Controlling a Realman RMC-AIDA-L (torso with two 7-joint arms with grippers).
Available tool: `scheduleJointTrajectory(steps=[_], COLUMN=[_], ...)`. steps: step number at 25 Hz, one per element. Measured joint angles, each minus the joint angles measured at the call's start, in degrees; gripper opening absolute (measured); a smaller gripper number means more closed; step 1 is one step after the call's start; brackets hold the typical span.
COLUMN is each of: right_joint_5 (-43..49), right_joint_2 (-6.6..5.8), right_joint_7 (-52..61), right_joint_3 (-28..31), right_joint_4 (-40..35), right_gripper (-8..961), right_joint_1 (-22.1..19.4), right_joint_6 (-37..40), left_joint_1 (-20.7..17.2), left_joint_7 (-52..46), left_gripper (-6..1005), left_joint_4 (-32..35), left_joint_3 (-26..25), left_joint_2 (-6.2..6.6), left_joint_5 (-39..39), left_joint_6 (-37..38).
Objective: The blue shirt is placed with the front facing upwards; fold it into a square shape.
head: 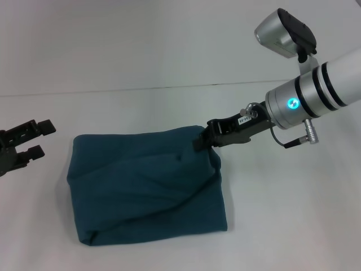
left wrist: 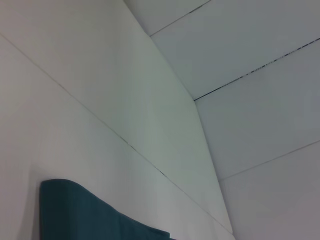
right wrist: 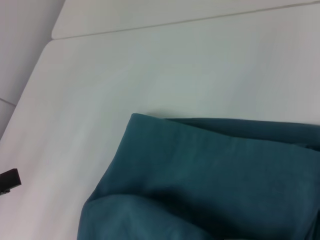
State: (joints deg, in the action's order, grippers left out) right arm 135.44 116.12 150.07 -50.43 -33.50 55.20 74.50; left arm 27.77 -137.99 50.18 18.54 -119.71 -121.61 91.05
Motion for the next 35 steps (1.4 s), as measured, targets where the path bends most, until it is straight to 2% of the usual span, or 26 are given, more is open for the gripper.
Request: scheduleJointTrajectory(steps=[2,7,15,22,24,27,32,35], right_joint_5=[0.0,-0.2,-0.3,0.3,1.2,3.5,7.8,9.5], right_joint_2=[-0.19,-1.27,-1.77,-4.47,-4.79,-4.53,-3.13,-2.74], right_joint_7=[0.1,0.3,0.0,0.2,0.2,-0.2,-0.8,-0.7], right_joint_3=[0.2,0.7,0.7,0.2,0.1,0.1,-0.1,-0.1], right_joint_4=[-0.3,-1.7,-2.0,-1.9,-1.6,-0.6,0.9,0.9], right_gripper=[143,93,32,33,33,33,33,33], right_joint_1=[-0.1,-0.6,-2.0,-2.9,-3.2,-3.2,-2.6,-2.4], right_joint_6=[1.2,6.4,12.1,16.4,16.6,16.2,15.2,14.4], left_joint_1=[-0.1,-0.3,-0.4,-0.3,-0.2,-0.1,0.0,0.0], left_joint_7=[0.0,0.0,0.0,0.0,0.0,0.0,0.0,0.1], left_gripper=[937,936,937,937,936,936,936,936], left_joint_4=[0.0,0.0,0.0,0.0,0.0,-0.3,-1.1,-1.2], left_joint_3=[0.0,-0.2,-0.2,-0.2,-0.1,0.0,0.1,0.2], left_joint_2=[0.00,0.00,0.00,0.00,0.00,0.00,0.01,0.00], left_joint_5=[0.0,0.0,0.0,0.1,0.1,0.1,0.1,0.0], left_joint_6=[0.0,0.1,0.0,-0.1,-0.1,-0.4,-1.0,-1.2])
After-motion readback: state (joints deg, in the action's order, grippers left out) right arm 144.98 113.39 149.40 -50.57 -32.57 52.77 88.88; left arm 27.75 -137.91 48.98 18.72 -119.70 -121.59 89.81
